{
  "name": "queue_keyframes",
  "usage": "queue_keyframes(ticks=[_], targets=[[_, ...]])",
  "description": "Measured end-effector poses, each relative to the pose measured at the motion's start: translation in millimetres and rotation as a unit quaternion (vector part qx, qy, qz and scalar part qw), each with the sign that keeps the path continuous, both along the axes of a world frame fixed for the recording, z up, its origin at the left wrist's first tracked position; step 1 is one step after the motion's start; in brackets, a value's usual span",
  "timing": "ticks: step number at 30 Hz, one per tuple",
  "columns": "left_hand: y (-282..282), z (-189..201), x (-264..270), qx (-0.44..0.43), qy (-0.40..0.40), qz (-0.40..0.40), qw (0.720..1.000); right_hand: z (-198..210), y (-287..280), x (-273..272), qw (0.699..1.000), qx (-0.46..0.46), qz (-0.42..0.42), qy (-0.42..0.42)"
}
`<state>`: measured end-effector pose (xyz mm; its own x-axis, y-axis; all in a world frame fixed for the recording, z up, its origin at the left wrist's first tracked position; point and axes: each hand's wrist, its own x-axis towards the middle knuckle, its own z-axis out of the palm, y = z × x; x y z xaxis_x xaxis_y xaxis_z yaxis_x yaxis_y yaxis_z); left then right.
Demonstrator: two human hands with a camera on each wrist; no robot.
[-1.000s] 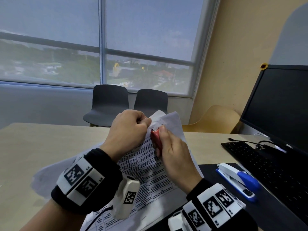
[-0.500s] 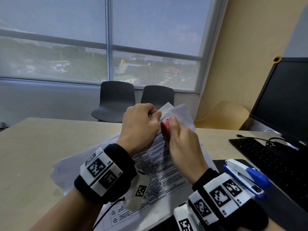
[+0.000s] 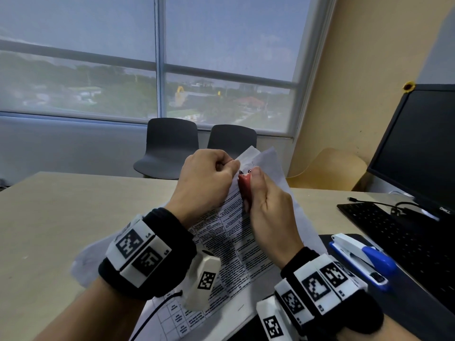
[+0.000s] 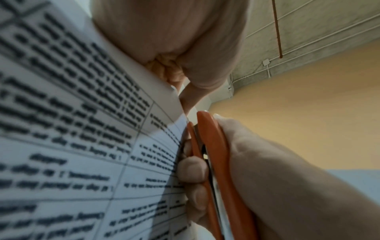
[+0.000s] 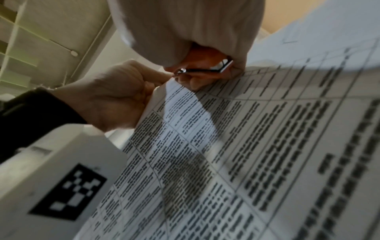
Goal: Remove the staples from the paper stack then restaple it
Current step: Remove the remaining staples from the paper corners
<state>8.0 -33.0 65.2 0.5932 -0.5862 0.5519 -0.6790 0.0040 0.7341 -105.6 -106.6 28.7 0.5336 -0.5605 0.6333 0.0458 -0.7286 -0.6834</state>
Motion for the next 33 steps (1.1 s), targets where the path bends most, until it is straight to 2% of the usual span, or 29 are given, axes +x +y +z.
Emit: queue_keyframes(ticks=[4,8,18,27,30,33], targets=[[-0.7,-3.3,-0.4,0.039,0.018,-0.052,0.998,-3.5,-4.1,-6.2,0.996,0.083,0.015,0.023],[-1.5,-7.5,3.2,0.056,0.029,-0.054,0.997,-13.2,-8.5,-7.3,0.987,0.148,0.052,0.038],[-2.6,-8.1,7.1,0.039,0.079,-0.050,0.995,-14.5,-11.3,-6.5,0.988,0.130,0.064,0.050],[-1.9,-5.1,5.9,0.019,0.056,-0.046,0.997,-5.5,-8.6,-9.8,0.991,0.105,0.050,0.067],[-0.7,-6.6,8.4,0.026,0.065,-0.046,0.996,0.2,-8.3,-15.7,0.985,0.129,0.078,0.086],[0.2,-9.4,11.6,0.050,0.077,-0.049,0.995,7.3,-14.0,-24.7,0.965,0.179,0.123,0.145]])
